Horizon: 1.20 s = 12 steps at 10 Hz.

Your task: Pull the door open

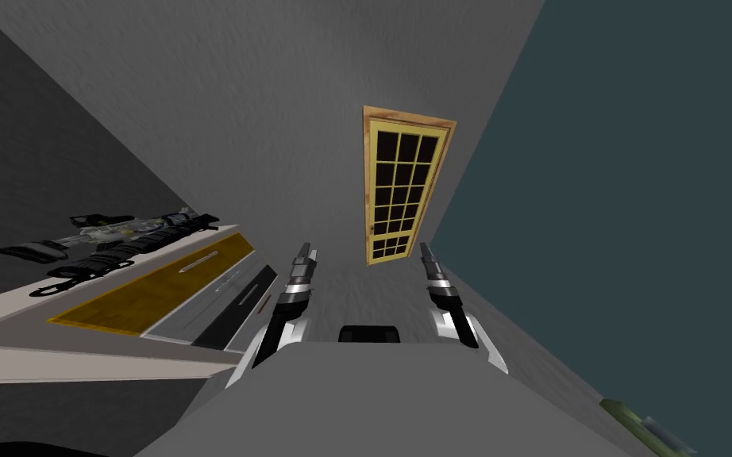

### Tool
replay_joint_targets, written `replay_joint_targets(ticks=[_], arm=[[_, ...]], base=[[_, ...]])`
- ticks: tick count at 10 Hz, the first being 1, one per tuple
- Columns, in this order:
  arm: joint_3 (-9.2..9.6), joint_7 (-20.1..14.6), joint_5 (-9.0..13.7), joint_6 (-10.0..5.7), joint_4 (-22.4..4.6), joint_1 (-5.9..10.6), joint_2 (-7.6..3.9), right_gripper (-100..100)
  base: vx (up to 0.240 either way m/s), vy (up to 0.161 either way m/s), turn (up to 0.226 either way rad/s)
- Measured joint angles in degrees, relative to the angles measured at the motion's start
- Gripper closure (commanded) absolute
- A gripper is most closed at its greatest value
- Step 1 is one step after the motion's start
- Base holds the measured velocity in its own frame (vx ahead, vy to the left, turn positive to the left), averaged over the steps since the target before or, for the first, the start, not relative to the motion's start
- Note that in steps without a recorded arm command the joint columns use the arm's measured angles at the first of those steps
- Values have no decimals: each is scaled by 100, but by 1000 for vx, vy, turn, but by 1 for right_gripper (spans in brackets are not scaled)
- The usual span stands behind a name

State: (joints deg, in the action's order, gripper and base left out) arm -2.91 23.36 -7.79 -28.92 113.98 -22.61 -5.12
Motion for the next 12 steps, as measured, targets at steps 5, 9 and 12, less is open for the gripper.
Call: replay_joint_targets(ticks=[5, 9, 12], arm=[[-55, 381, -113, -184, -577, 154, -48, -100], [-102, 687, -203, -335, -1051, 281, -84, -100], [-139, 921, -272, -462, -1411, 374, -111, -100]], base=[[99, 19, 24], [96, 24, 25], [112, 23, 28]])
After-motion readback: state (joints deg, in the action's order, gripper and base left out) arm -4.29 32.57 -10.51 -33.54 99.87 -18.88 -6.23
